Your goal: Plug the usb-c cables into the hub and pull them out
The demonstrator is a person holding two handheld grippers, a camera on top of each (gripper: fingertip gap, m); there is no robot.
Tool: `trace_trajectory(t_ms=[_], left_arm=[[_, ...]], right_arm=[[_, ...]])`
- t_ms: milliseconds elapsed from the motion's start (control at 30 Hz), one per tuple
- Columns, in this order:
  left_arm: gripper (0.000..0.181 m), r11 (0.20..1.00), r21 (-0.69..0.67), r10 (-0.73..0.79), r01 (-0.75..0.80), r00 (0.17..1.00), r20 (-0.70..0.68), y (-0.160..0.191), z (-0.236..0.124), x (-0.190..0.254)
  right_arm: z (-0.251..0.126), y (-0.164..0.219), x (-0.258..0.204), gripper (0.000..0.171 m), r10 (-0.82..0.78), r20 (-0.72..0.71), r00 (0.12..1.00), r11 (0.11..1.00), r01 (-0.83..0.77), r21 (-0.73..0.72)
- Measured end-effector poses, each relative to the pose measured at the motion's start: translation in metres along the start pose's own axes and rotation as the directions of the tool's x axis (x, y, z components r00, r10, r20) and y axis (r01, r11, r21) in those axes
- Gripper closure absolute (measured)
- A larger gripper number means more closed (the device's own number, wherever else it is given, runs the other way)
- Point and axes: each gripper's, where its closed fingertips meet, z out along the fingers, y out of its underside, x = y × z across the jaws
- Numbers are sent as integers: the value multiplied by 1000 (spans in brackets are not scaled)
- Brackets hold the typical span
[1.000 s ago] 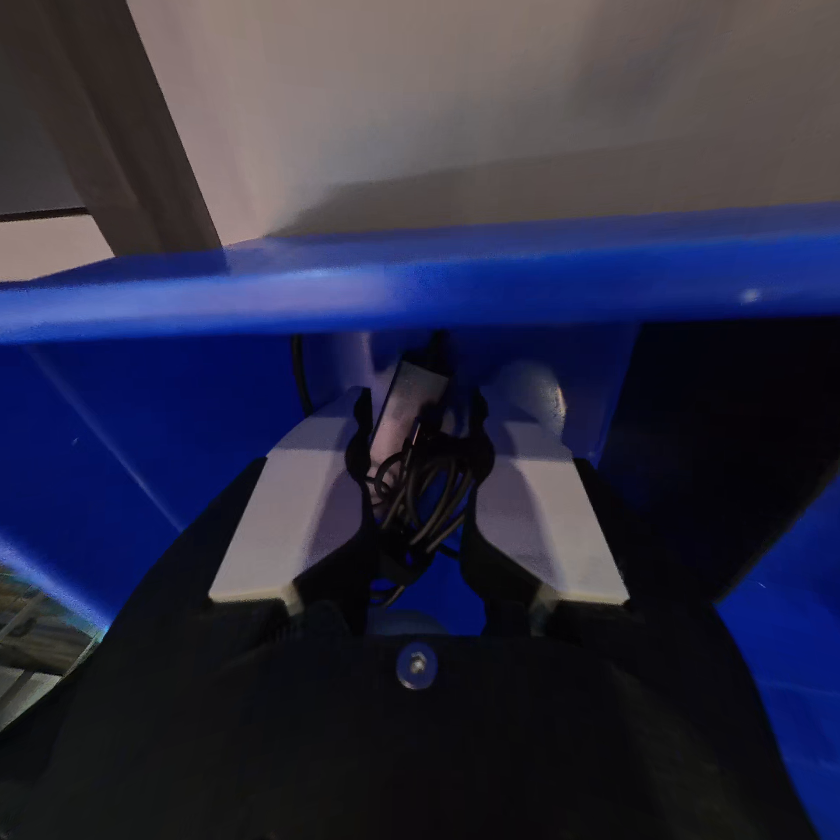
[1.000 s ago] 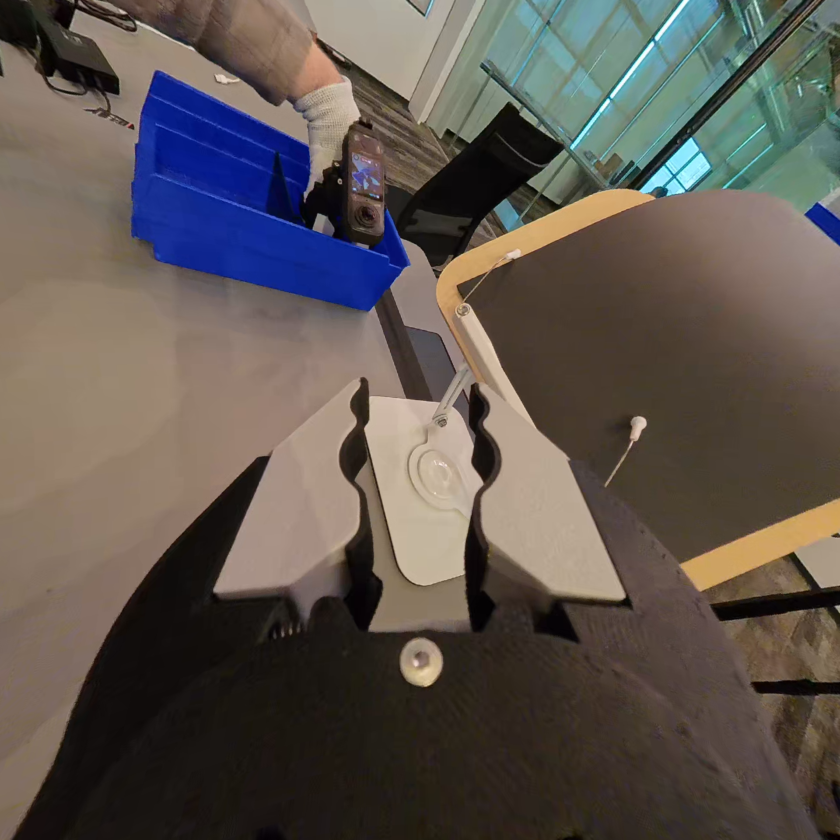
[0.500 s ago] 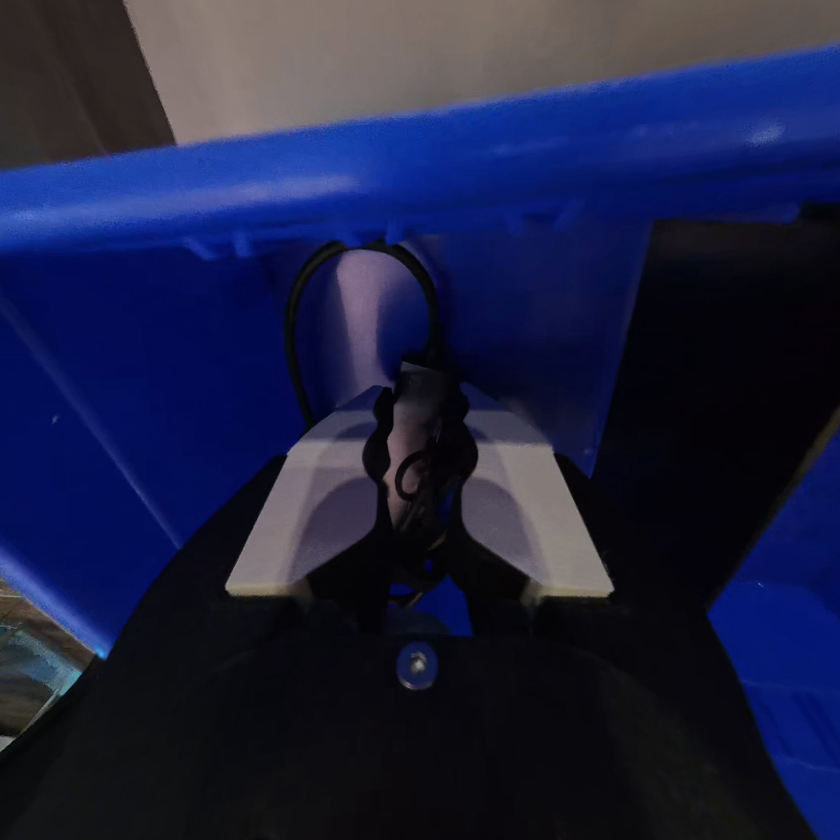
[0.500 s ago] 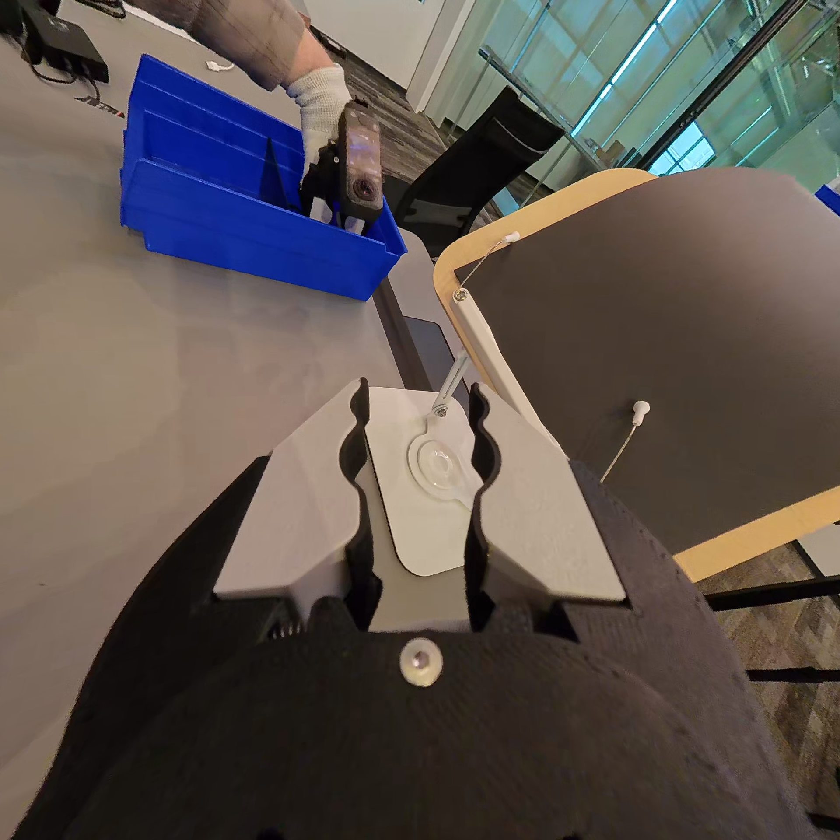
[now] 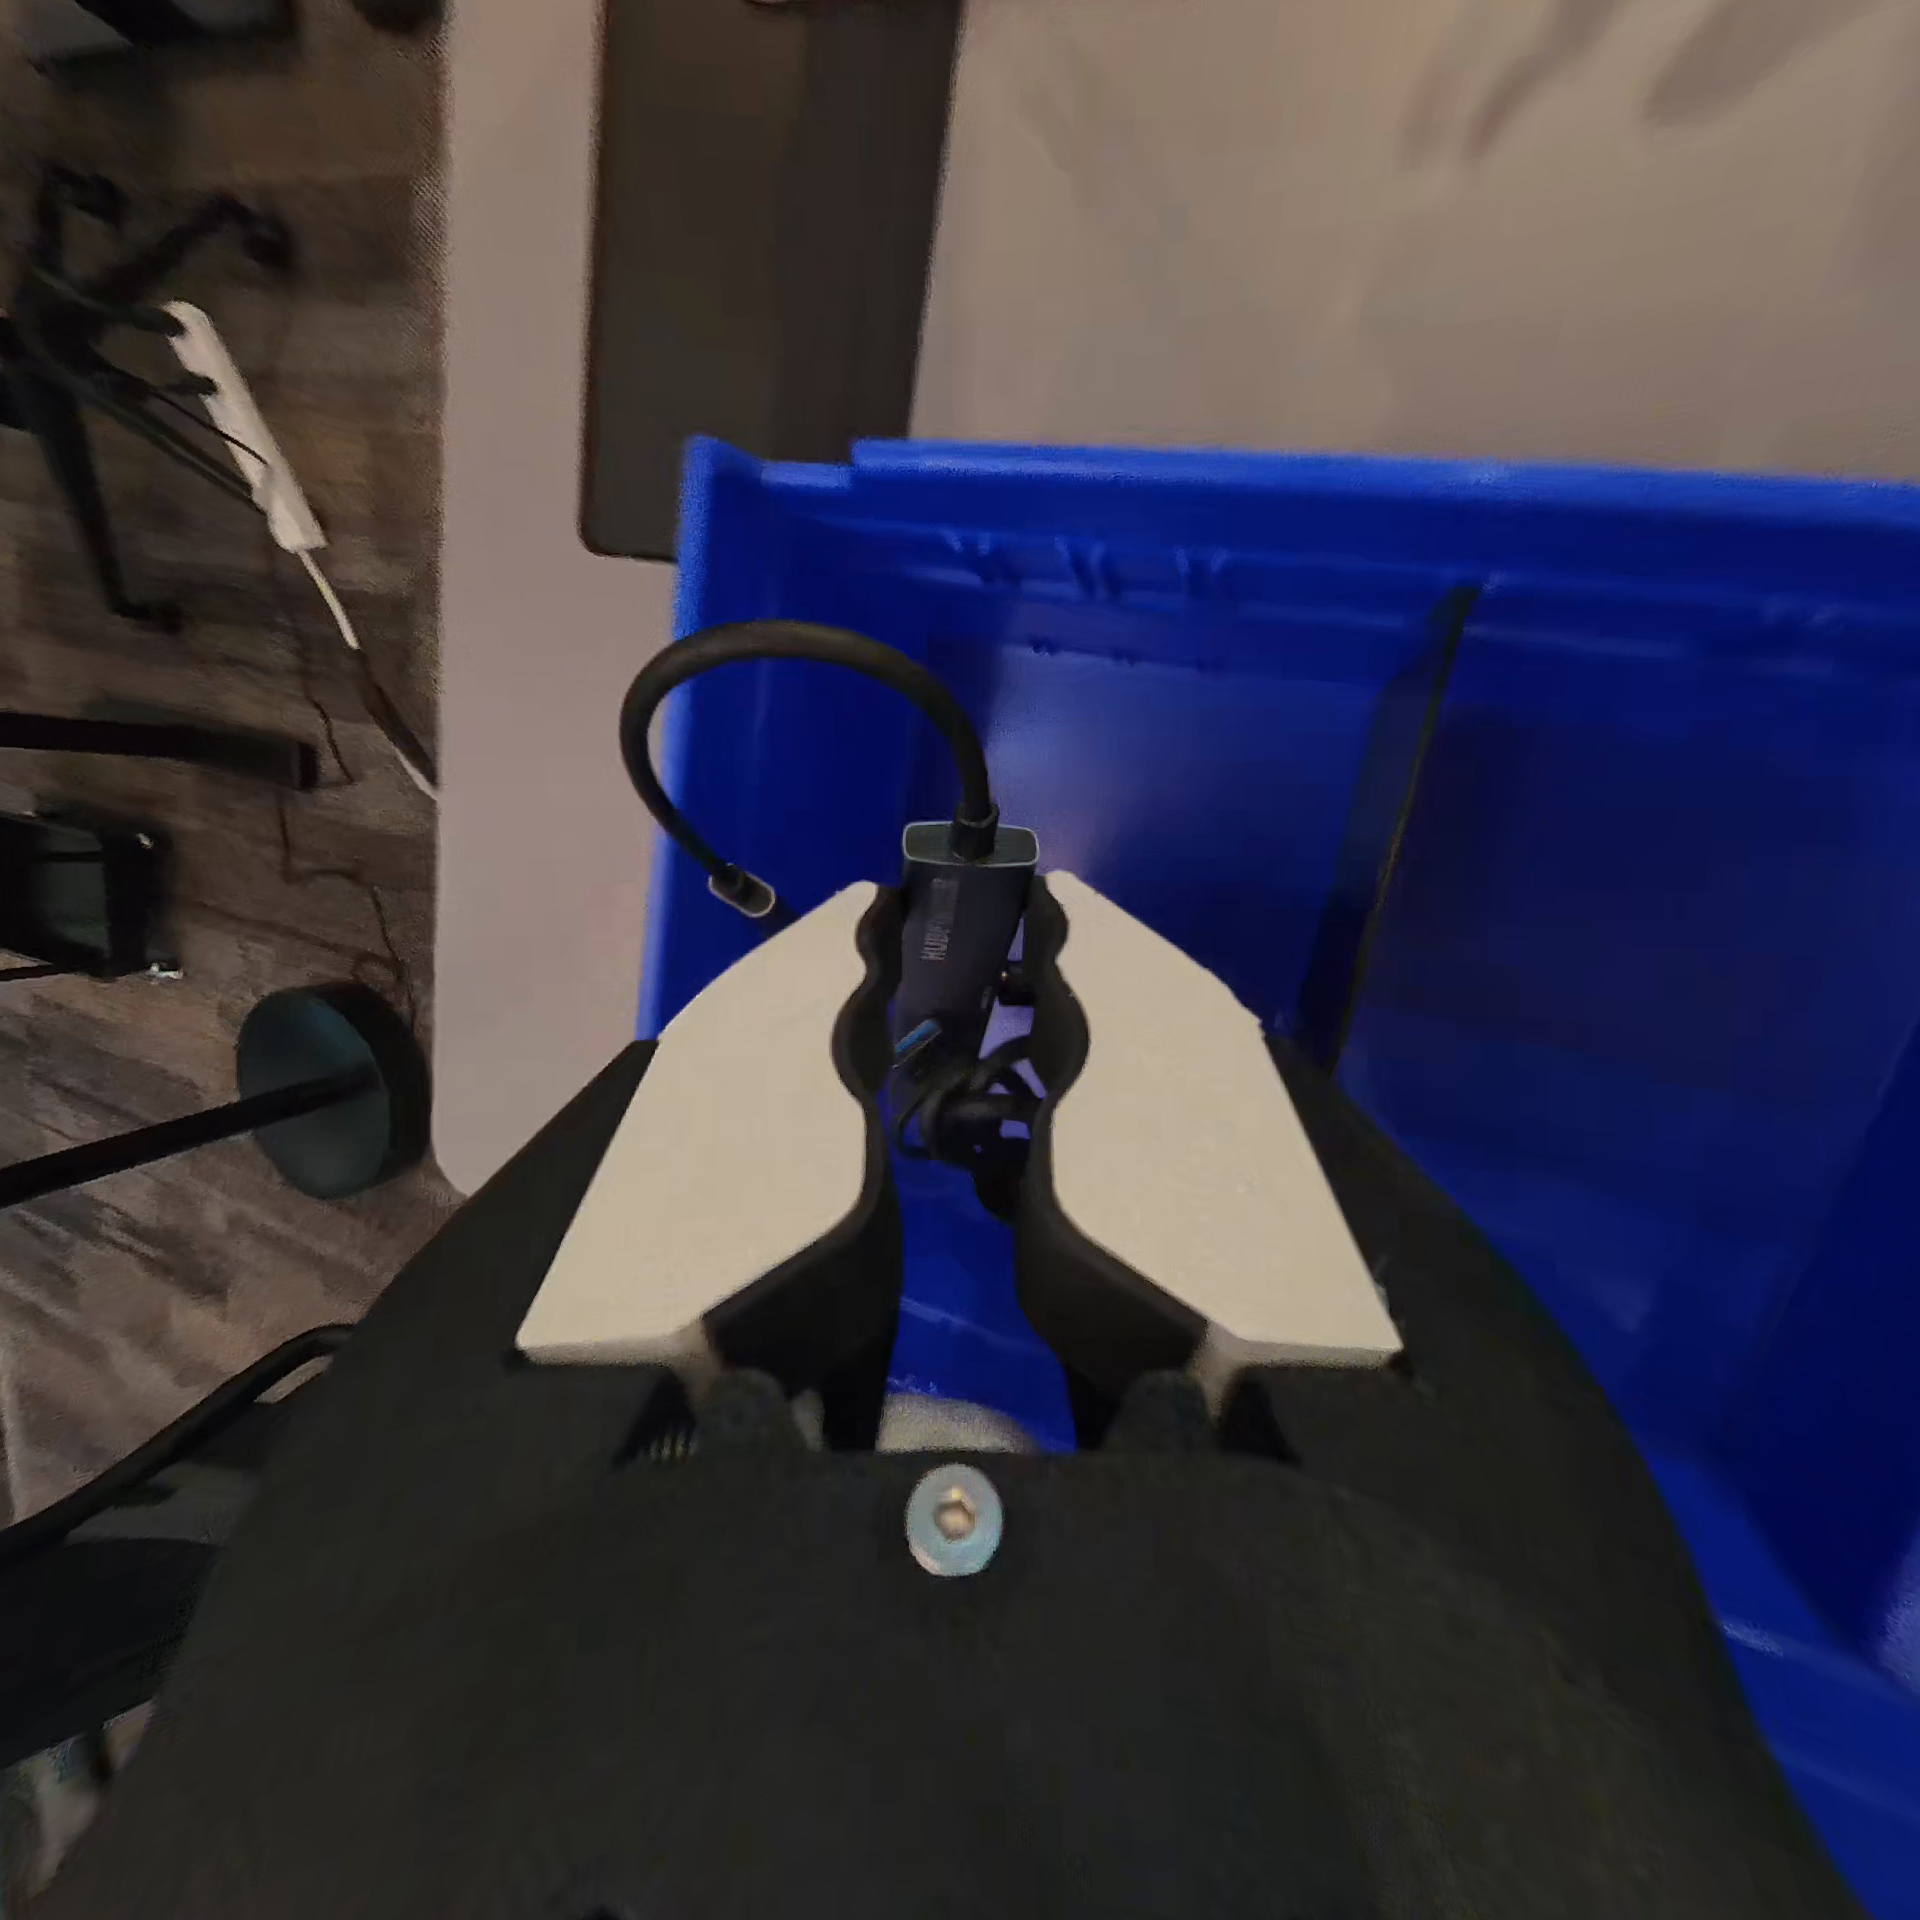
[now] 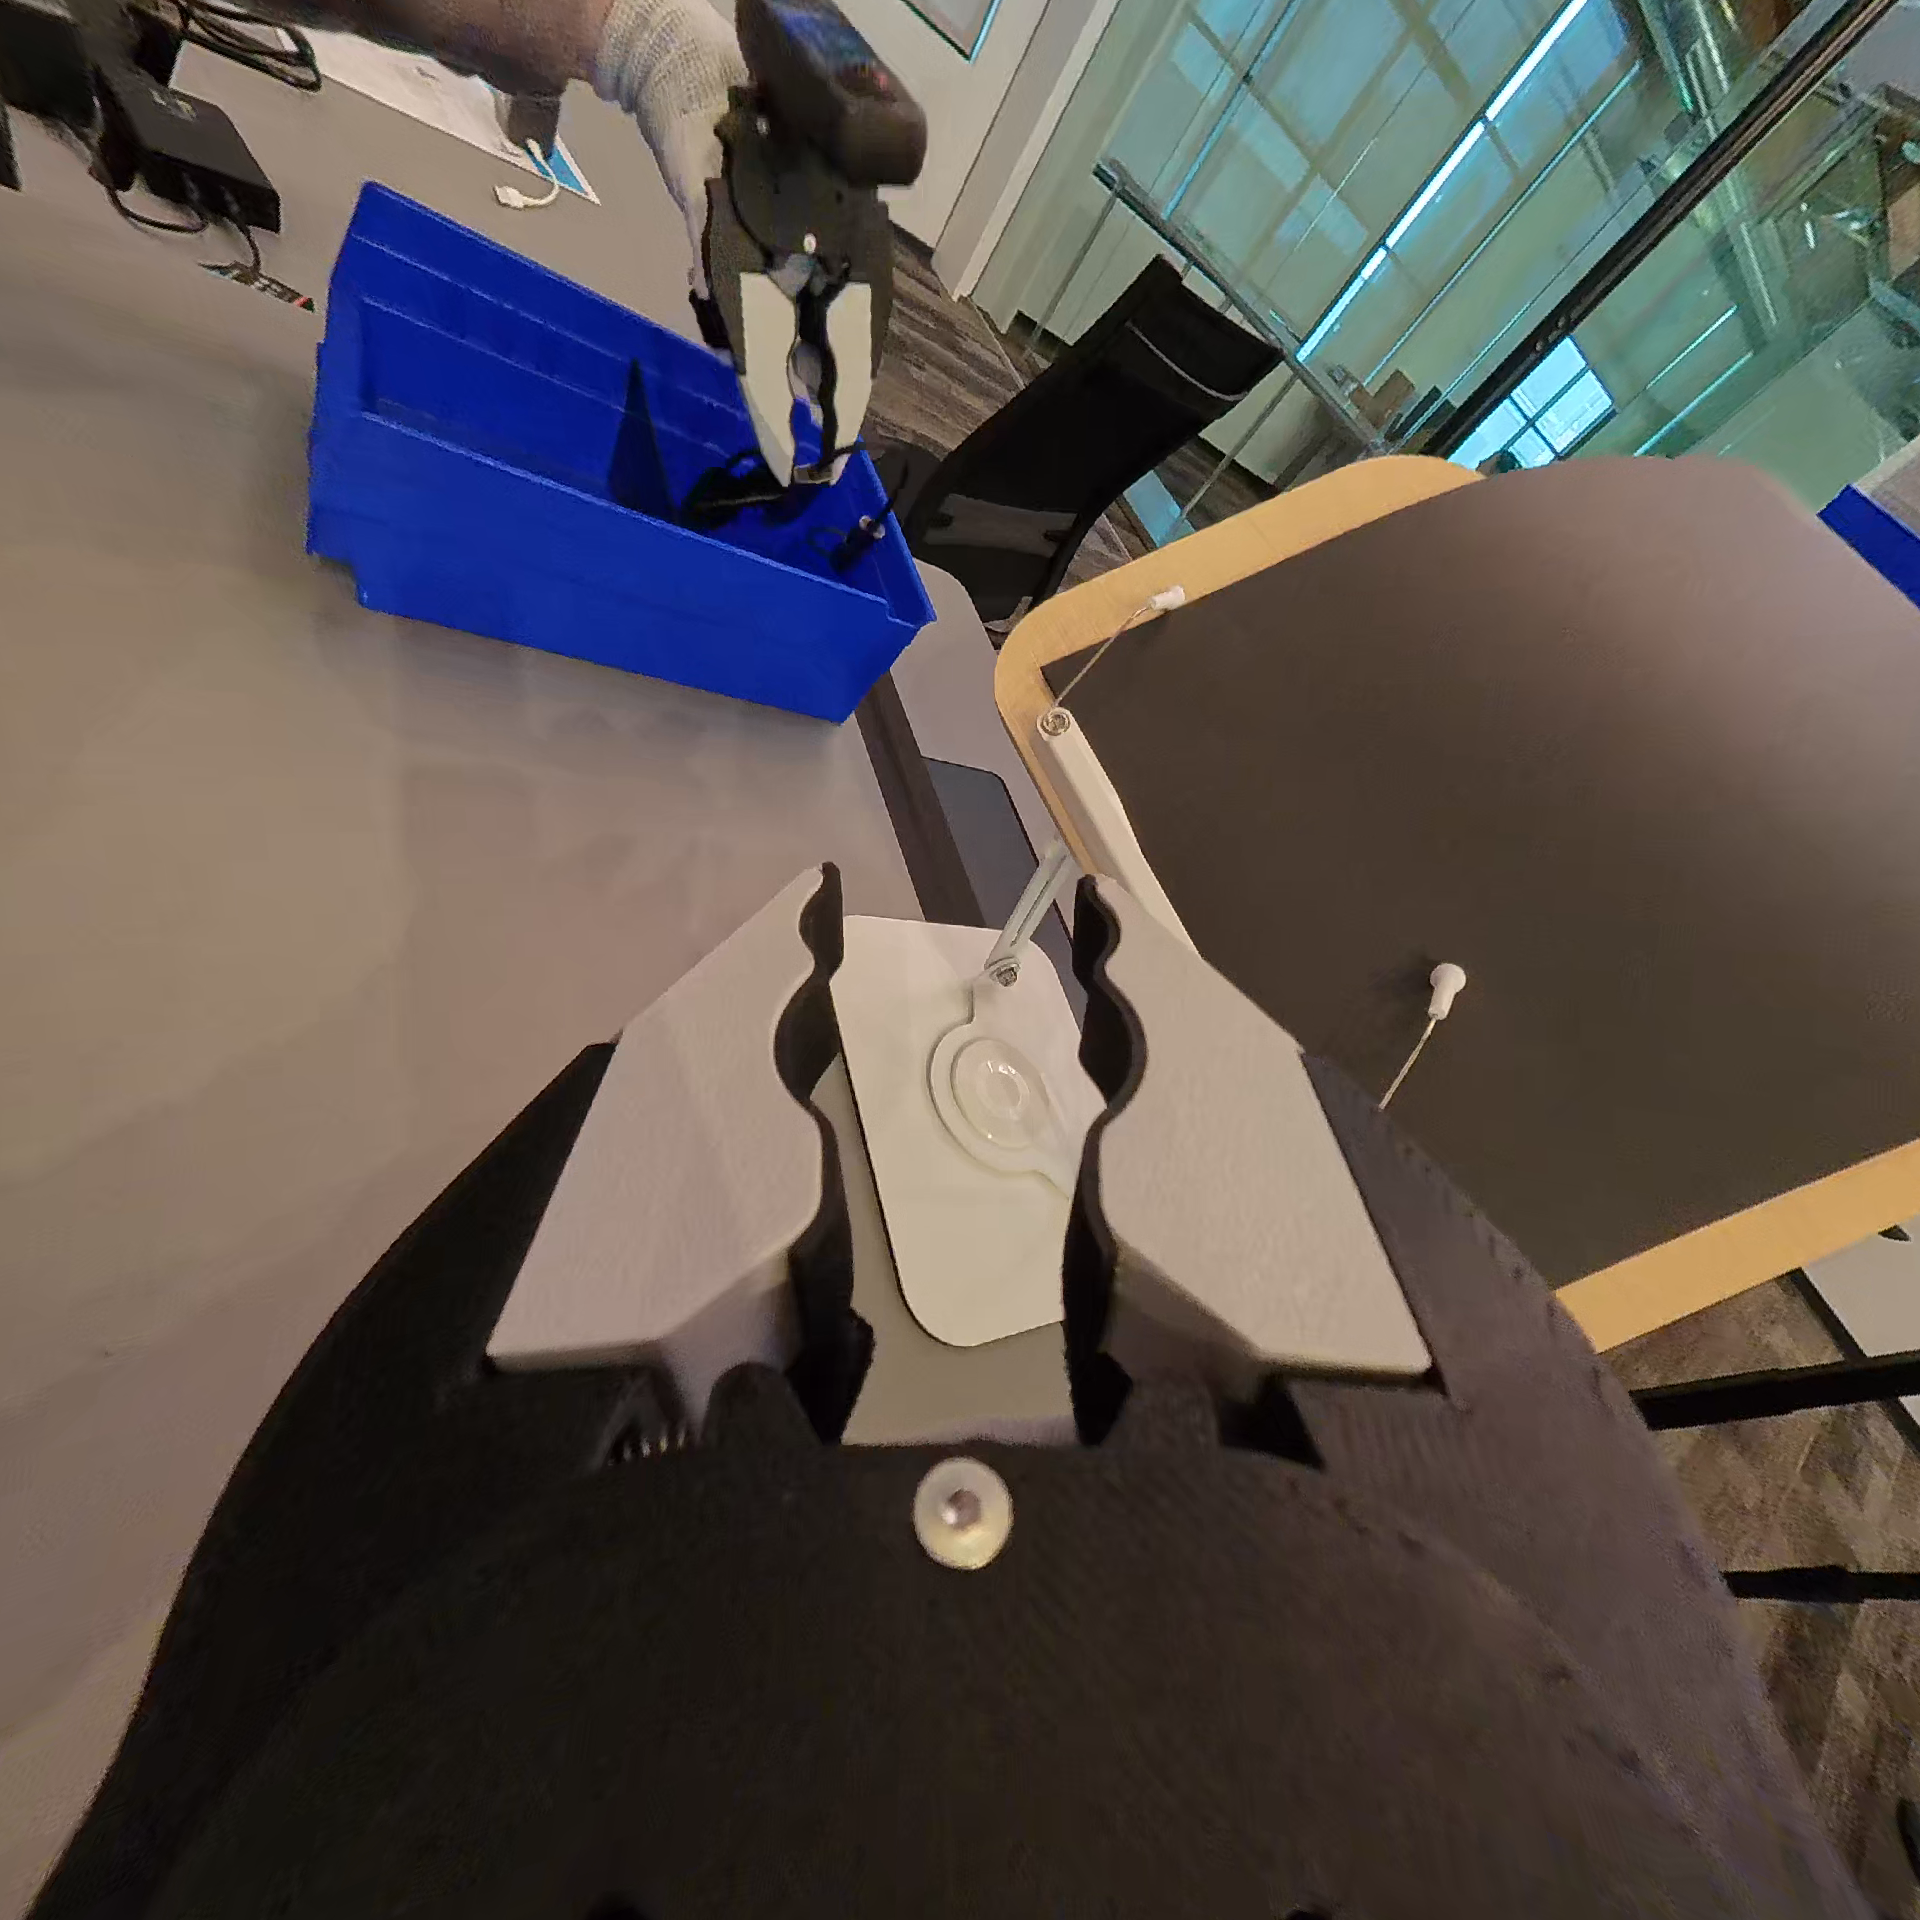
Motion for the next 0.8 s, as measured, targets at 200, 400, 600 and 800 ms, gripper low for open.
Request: trace_trajectory(t_ms=[200,400,600,800], left_arm=[[158,974,203,-121,104,990,73,-13,-34,-10],[157,919,367,-198,146,974,109,-29,-58,-14],[157,850,499,-267,170,955,130,-42,-83,-24],[157,798,577,-326,175,931,168,-56,-112,-36]], right_arm=[[0,-11,-4,129,-8,11,1000,999,7,33],[7,-18,-10,128,-5,29,1000,998,4,62],[22,-21,-14,127,10,27,1000,998,-11,65],[33,-28,-17,127,16,12,1000,996,-17,84]])
